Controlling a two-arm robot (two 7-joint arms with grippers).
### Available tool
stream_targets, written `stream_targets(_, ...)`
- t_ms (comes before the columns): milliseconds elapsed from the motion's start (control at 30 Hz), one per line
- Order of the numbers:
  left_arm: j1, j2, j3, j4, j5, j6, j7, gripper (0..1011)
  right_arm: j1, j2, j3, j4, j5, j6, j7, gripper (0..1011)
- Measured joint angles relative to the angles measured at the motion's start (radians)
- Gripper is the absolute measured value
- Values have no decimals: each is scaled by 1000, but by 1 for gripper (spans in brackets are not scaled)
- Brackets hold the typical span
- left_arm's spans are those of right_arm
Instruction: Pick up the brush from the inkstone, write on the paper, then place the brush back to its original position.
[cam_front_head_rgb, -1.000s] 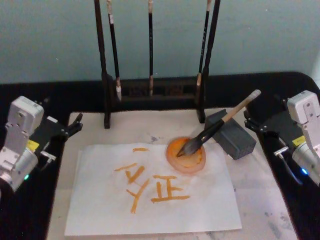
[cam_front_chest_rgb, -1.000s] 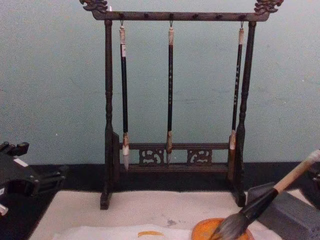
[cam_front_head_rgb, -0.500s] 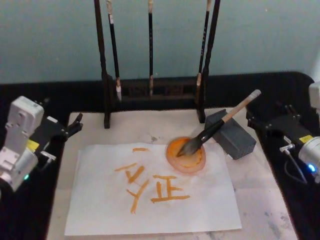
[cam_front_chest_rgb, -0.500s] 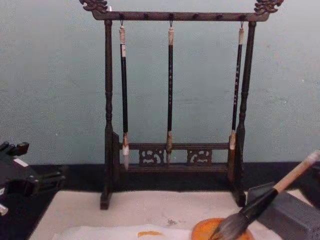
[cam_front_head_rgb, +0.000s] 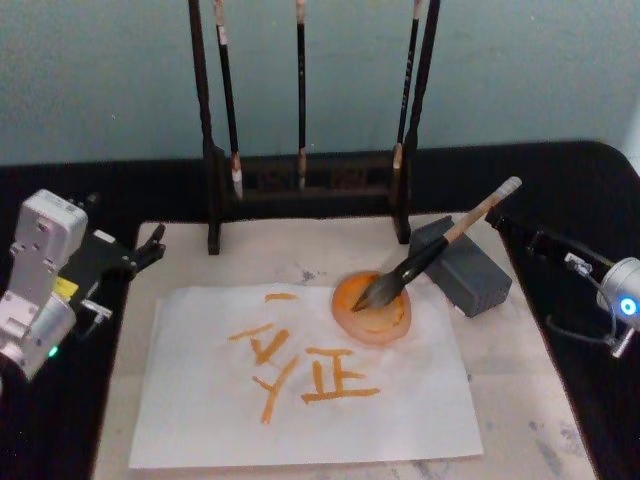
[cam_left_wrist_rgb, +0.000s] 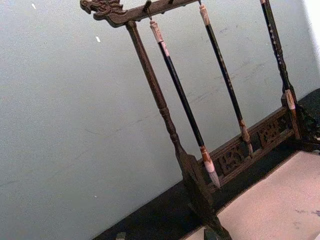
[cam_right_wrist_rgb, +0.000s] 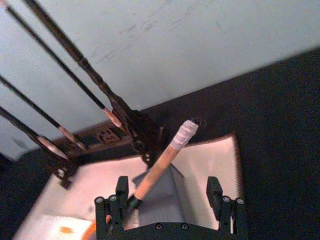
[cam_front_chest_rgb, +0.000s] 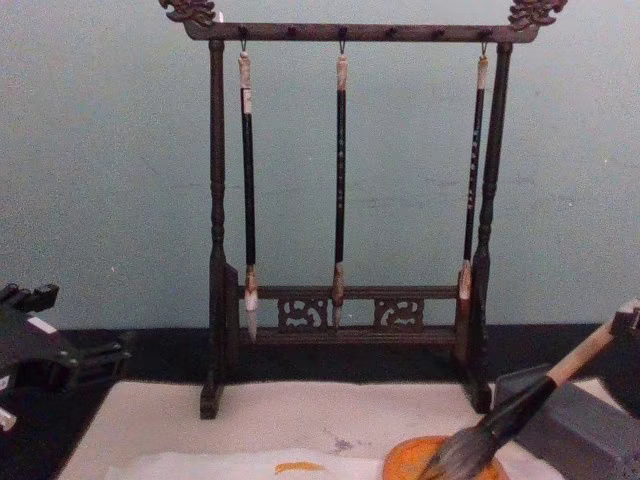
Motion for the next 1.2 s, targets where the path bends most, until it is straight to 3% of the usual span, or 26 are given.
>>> stream_targets(133,0,0,0,0,0,0,0,1010,15,-39,28,21,89,50,-20,1000)
stream_targets(367,0,0,0,0,0,0,0,1010,46,-95,49,72,174,63,-58,1000)
stream_targets(700,0,0,0,0,0,0,0,1010,121,-130,24,182,208,40,-57,1000)
stream_targets(1200,0,0,0,0,0,0,0,1010,230,-144,-19,352,237,14,-10,1000)
